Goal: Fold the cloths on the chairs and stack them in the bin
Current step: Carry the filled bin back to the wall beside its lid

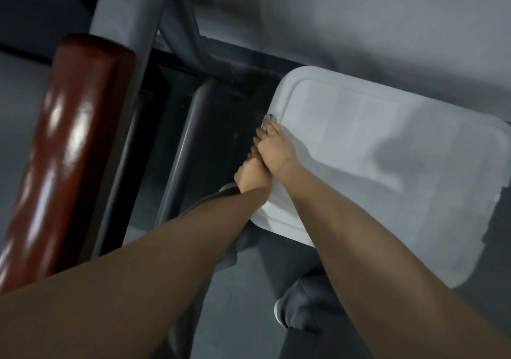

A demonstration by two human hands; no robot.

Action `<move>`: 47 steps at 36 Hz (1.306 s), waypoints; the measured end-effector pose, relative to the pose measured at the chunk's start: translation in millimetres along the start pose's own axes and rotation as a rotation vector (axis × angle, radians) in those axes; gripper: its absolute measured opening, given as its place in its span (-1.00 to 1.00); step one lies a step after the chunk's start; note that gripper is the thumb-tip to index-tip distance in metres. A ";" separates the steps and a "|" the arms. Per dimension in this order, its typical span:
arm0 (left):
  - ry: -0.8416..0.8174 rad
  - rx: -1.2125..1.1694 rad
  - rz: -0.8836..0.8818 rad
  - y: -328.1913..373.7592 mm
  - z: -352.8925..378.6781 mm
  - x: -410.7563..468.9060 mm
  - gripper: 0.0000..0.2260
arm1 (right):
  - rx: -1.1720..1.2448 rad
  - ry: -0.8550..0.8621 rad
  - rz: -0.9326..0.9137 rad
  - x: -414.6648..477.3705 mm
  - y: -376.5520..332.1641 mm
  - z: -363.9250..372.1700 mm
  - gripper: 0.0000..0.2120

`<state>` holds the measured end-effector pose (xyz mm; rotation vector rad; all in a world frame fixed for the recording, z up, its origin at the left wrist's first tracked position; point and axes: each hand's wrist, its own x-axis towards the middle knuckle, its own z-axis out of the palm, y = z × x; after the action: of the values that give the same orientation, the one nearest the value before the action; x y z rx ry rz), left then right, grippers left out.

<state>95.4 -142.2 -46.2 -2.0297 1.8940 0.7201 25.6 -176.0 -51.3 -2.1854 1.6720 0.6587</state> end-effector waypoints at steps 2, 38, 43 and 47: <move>-0.024 0.014 -0.030 1.7 0.4 0.9 -0.67 | 0.024 0.016 0.024 -2.1 -1.3 3.3 -0.58; -0.159 0.165 0.824 241.1 44.0 -127.8 -0.67 | 0.872 0.275 1.321 -234.9 188.2 104.0 -0.38; -0.200 0.463 1.135 283.8 92.0 -152.3 -0.45 | 1.114 0.206 1.382 -286.7 208.8 165.2 -0.19; -0.195 0.828 1.364 322.5 120.2 -167.7 -0.32 | 1.278 0.017 1.373 -312.4 226.1 201.5 -0.02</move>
<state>-246.2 28.0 -15.4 -0.0397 2.6079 0.2012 -292.5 120.8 -48.4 -0.0593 2.3667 -0.2527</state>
